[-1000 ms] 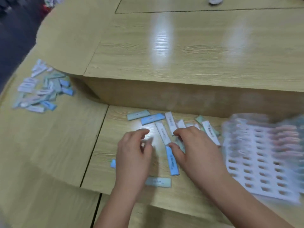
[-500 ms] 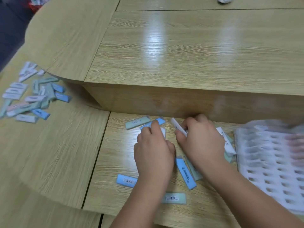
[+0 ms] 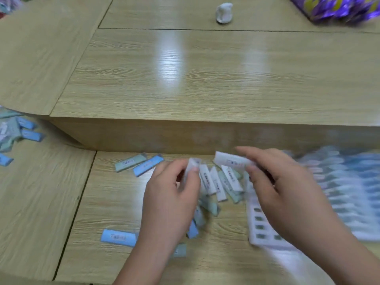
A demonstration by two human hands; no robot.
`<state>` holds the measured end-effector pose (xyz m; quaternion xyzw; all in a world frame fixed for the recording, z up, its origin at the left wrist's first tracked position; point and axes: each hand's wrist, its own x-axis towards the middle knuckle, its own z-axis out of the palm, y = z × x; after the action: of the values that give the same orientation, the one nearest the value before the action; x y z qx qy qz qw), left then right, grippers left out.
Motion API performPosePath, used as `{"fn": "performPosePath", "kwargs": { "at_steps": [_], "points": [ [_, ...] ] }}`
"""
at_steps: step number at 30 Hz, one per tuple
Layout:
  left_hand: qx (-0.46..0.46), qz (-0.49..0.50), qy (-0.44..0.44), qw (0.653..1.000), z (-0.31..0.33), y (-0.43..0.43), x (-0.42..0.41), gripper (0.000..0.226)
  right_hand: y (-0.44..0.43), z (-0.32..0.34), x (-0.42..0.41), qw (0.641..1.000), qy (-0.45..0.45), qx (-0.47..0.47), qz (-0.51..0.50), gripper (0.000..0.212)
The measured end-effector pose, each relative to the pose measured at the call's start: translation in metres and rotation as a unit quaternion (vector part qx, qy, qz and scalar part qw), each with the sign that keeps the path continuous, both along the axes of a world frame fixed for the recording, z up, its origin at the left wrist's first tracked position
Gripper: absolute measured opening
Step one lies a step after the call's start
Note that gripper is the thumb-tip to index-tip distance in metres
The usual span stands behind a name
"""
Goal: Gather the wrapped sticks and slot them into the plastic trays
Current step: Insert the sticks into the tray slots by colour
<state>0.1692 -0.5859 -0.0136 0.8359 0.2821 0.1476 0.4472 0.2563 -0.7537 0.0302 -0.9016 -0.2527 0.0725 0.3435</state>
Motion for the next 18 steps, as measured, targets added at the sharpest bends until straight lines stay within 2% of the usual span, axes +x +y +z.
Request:
{"fn": "performPosePath", "kwargs": {
  "at_steps": [3, 6, 9, 15, 18],
  "points": [
    [-0.029, -0.023, -0.056, 0.998, 0.018, -0.029, 0.011, 0.019, -0.044, 0.013, 0.012, 0.999, -0.025, 0.001, -0.033, 0.036],
    [-0.069, -0.032, -0.089, 0.993, 0.024, -0.056, 0.025, 0.014, -0.081, 0.014, 0.028, 0.994, -0.019, 0.046, -0.099, 0.021],
    [-0.069, -0.042, -0.113, 0.99, 0.029, -0.076, 0.037, 0.024, -0.104, 0.006, 0.043, 0.99, -0.026, 0.045, -0.128, 0.019],
    [-0.061, -0.061, -0.126, 0.988, 0.035, -0.095, 0.044, 0.022, -0.111, -0.004, 0.046, 0.993, -0.066, 0.039, -0.092, 0.016],
    [-0.02, -0.069, -0.131, 0.989, 0.035, -0.095, 0.026, 0.016, -0.113, -0.004, 0.035, 0.992, -0.103, 0.049, -0.046, 0.011]
  ]
}}
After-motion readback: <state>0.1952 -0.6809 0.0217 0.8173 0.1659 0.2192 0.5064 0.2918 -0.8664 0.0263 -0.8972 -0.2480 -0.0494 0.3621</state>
